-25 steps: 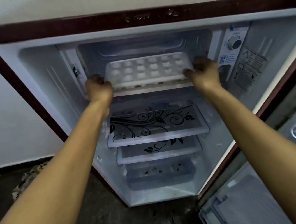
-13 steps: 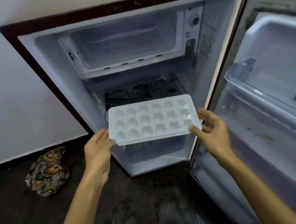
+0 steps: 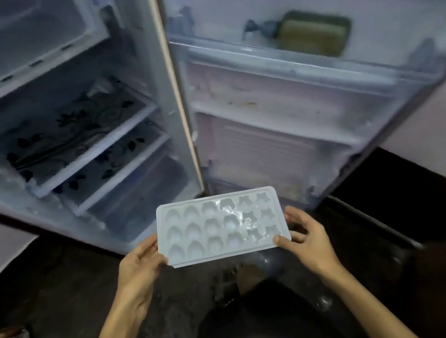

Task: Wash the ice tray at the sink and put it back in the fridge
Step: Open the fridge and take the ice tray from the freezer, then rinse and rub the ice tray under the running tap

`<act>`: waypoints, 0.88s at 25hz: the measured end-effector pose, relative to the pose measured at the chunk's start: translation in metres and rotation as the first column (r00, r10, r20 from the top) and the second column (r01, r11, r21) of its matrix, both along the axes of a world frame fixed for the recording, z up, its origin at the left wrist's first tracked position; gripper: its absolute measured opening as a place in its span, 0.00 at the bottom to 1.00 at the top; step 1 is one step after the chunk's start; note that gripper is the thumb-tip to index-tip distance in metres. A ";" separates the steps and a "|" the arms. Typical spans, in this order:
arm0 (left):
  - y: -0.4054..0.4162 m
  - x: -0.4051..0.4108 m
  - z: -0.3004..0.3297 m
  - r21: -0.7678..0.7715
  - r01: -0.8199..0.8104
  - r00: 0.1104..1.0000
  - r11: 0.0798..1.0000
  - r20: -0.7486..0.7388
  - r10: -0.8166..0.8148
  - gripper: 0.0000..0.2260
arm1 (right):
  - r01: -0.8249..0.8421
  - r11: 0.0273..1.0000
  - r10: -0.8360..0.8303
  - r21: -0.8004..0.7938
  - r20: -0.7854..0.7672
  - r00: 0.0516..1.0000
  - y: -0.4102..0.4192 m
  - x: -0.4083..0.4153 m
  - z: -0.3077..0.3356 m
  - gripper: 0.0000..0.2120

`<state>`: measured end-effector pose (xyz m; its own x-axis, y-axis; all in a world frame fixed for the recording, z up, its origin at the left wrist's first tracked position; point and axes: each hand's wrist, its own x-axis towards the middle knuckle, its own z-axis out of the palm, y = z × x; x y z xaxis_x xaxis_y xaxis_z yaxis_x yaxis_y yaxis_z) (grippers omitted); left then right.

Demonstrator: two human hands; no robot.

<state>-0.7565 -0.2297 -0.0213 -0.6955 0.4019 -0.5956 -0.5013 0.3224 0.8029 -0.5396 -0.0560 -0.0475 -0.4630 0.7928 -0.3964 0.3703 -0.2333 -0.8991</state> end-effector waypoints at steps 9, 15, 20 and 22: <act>0.071 0.075 -0.013 0.049 0.471 0.876 0.881 0.095 -0.473 0.14 | 0.485 0.875 -0.484 -0.003 0.040 0.874 -0.066 0.141 0.010 0.34; 0.135 0.155 0.007 0.100 0.685 0.713 0.721 0.111 -0.692 0.09 | 0.723 0.691 -0.723 -0.003 0.003 0.691 -0.097 0.217 0.024 0.31; 0.186 0.243 0.027 0.146 0.825 0.539 0.546 0.089 -0.838 0.09 | 0.877 0.480 -0.876 0.023 -0.035 0.481 -0.109 0.282 0.046 0.30; 0.207 0.285 0.032 0.177 0.863 0.468 0.473 0.073 -0.881 0.10 | 0.922 0.384 -0.920 0.042 -0.065 0.386 -0.110 0.311 0.056 0.29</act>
